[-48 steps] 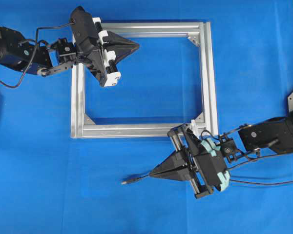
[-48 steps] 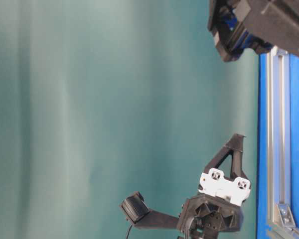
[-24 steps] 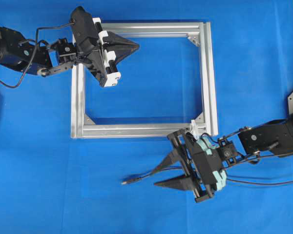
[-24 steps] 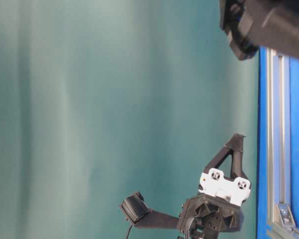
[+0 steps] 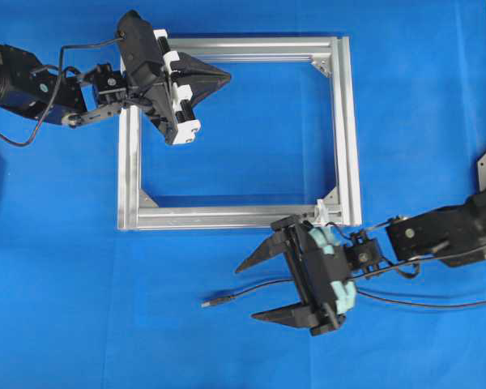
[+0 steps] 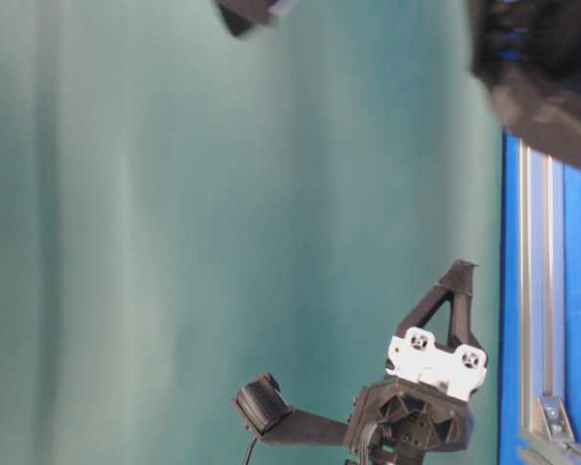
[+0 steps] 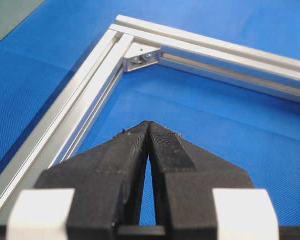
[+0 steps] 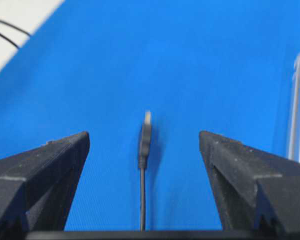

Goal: Insert the wire through the string loop located on the right side.
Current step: 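Open the right gripper and move it over the black USB cable plug end, then close the right gripper on the cable just behind the USB plug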

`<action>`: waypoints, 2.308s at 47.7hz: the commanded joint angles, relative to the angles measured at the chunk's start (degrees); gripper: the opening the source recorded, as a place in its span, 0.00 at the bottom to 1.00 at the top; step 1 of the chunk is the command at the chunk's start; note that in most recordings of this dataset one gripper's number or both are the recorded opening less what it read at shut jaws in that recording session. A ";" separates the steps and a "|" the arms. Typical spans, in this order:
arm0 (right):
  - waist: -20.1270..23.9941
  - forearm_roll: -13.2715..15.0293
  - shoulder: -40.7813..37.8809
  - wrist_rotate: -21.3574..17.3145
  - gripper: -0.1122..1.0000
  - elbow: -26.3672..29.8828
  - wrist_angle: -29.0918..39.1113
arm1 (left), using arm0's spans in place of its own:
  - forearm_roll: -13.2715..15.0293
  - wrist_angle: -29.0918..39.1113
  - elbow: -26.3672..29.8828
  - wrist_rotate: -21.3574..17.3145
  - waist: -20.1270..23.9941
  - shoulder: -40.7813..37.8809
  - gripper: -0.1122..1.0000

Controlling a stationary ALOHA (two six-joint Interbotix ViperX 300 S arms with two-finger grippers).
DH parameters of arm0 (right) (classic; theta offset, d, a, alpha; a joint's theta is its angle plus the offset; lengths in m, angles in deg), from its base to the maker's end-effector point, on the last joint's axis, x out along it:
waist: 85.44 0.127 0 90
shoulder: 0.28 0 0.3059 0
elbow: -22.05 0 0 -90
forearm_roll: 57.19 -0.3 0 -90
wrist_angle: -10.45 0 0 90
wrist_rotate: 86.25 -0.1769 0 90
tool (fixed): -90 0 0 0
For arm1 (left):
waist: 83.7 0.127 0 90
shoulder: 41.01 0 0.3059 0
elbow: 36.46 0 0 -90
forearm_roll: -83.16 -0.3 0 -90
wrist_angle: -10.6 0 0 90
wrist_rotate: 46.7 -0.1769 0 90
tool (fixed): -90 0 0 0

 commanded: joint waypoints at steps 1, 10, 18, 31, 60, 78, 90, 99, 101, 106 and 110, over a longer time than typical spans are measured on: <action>0.88 -1.58 -0.62 -0.09 0.79 1.67 0.00 | -0.09 -0.26 0.44 0.00 -0.09 1.85 0.10; 2.29 -5.71 -4.83 -0.09 0.79 2.99 0.09 | -0.09 -0.26 0.44 0.00 -0.09 1.85 0.10; 2.55 -9.32 -7.03 -0.09 0.78 3.16 0.09 | -0.09 -0.26 0.44 0.00 -0.18 1.85 0.10; 2.64 -9.67 -7.38 -0.09 0.78 3.16 0.00 | -0.18 -0.26 0.44 0.09 -0.09 1.85 0.10; 2.46 -9.76 -7.91 0.26 0.07 3.78 0.09 | -0.09 -0.26 0.09 0.09 -0.09 1.93 0.10; 2.46 -9.76 -5.36 0.26 0.07 3.60 2.11 | -0.09 -0.26 0.09 0.09 -0.09 1.93 0.10; 2.46 -9.32 2.99 1.05 0.07 4.39 11.78 | -0.09 -0.26 0.18 0.09 -0.18 1.93 0.10; 2.46 -9.14 5.27 2.11 0.07 4.57 14.24 | -0.09 -0.26 0.09 0.18 -0.09 1.93 0.10; 2.46 -9.14 5.19 2.11 0.07 4.75 14.33 | -0.09 -0.26 0.09 0.18 -0.18 1.93 0.10; 2.37 -9.05 5.10 2.20 0.07 4.92 14.41 | -0.09 -0.18 0.09 0.18 -0.09 1.93 0.10; 2.46 -9.14 5.10 2.20 0.07 4.92 14.41 | -0.18 -0.18 0.18 0.18 -0.09 1.93 0.10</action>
